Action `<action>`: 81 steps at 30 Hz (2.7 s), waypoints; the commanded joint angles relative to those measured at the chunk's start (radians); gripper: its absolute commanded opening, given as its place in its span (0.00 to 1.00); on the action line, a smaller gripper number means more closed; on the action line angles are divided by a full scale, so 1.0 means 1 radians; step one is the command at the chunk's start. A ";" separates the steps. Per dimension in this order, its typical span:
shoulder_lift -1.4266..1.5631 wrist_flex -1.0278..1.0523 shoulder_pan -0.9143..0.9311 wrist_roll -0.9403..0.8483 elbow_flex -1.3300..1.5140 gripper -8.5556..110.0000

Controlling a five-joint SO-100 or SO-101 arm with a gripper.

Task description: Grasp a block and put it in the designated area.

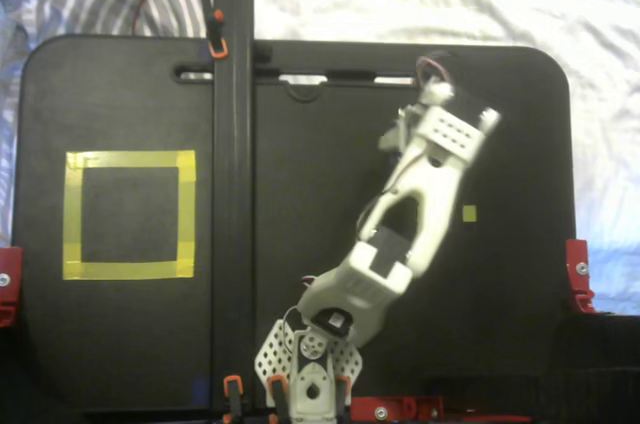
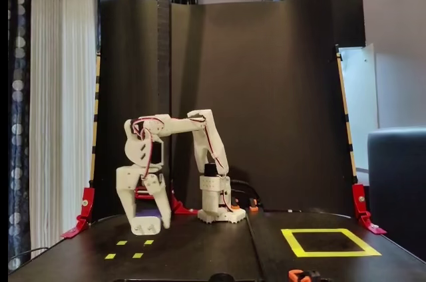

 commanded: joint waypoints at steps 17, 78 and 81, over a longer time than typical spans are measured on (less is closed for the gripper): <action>0.207 -0.115 -0.430 0.442 0.196 0.24; 0.156 -0.252 -1.365 1.201 0.399 0.24; 0.124 -0.272 -1.368 1.206 0.399 0.24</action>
